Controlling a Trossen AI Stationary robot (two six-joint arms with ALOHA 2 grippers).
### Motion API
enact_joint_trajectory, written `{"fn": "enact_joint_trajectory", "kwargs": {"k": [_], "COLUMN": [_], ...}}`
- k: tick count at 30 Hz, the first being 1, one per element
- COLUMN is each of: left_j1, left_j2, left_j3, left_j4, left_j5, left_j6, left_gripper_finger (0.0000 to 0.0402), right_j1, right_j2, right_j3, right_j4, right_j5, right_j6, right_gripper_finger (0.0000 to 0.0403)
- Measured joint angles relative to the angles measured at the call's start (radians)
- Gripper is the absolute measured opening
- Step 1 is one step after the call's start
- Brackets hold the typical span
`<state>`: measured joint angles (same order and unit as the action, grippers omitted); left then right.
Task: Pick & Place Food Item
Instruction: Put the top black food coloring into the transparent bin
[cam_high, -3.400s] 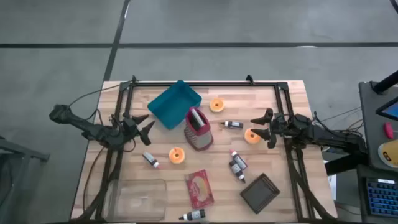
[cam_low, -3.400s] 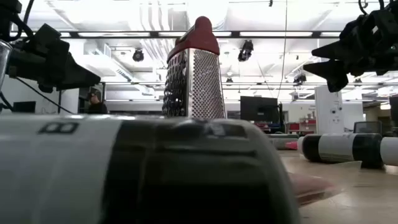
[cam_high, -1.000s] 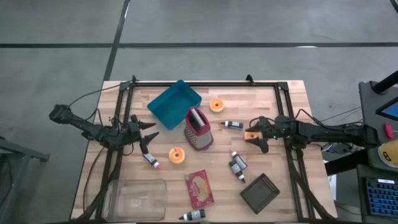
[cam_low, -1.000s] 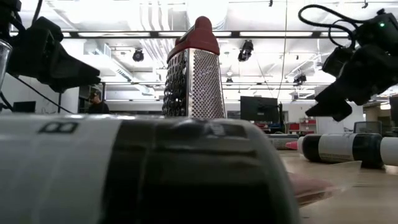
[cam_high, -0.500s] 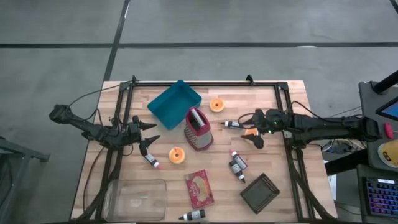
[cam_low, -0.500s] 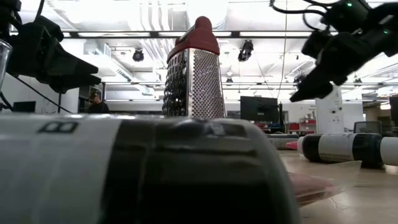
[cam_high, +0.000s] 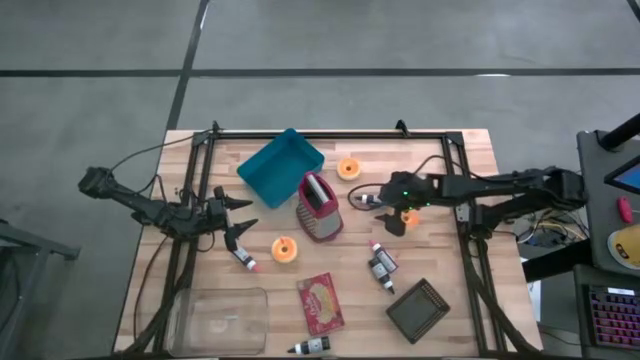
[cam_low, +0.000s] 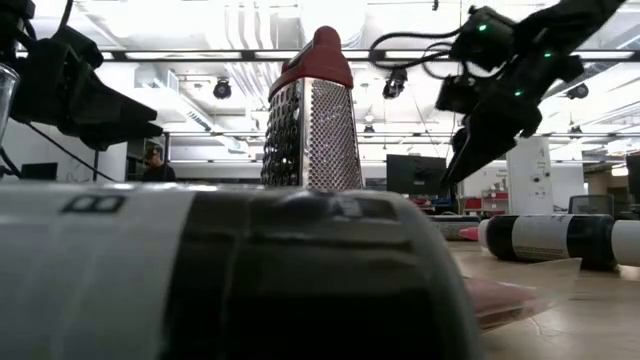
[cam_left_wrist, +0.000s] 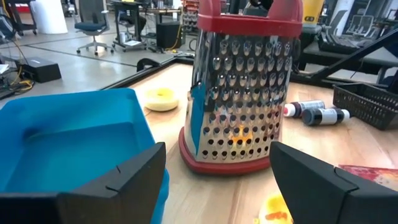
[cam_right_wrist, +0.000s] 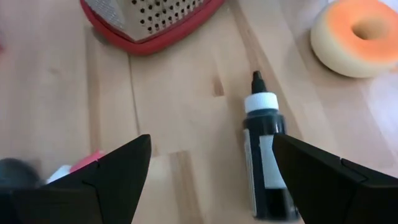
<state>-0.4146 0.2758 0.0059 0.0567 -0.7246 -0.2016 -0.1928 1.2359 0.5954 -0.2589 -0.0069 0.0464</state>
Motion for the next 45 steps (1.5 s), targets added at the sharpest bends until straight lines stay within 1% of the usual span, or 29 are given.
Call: {"fn": "enact_joint_trajectory", "kwargs": {"k": [6,17,29,32,34,36,38,44,45], "left_j1": [0.000,0.000,0.000,0.000,0.000,0.000,0.000,0.000,0.000], "left_j2": [0.014,0.027,0.029,0.029,0.029,0.029,0.029,0.029,0.029], "left_j3": [0.000,0.000,0.000,0.000,0.000,0.000,0.000,0.000,0.000], "left_j4": [0.000,0.000,0.001,0.001,0.002,0.002,0.002,0.003,0.003], "left_j5": [0.000,0.000,0.000,0.000,0.000,0.000,0.000,0.000,0.000], "left_j6": [0.004,0.004,0.006,0.008,0.008,0.008,0.011,0.018,0.020], "left_gripper_finger": [0.0293,0.0293,0.0290,0.0290,0.0290,0.0290,0.0290,0.0289,0.0289], "right_j1": [-0.009,-0.053,-0.053,-0.052,-0.052,-0.051,-0.052,-0.049,-0.050], "right_j2": [0.077,0.166,0.267,0.272,0.270,0.262,0.251,0.247,0.247], "right_j3": [0.029,0.033,0.032,0.033,0.033,0.032,0.032,0.033,0.033], "right_j4": [-0.007,-0.004,0.004,0.007,0.007,0.008,0.008,0.006,0.007], "right_j5": [0.061,0.064,0.060,0.059,0.059,0.061,0.060,0.058,0.056], "right_j6": [-0.044,-0.069,-0.077,-0.076,-0.074,-0.068,-0.059,-0.025,-0.023], "right_gripper_finger": [0.0329,0.0329,0.0328,0.0319,0.0299,0.0268,0.0228,0.0084,0.0072]}}
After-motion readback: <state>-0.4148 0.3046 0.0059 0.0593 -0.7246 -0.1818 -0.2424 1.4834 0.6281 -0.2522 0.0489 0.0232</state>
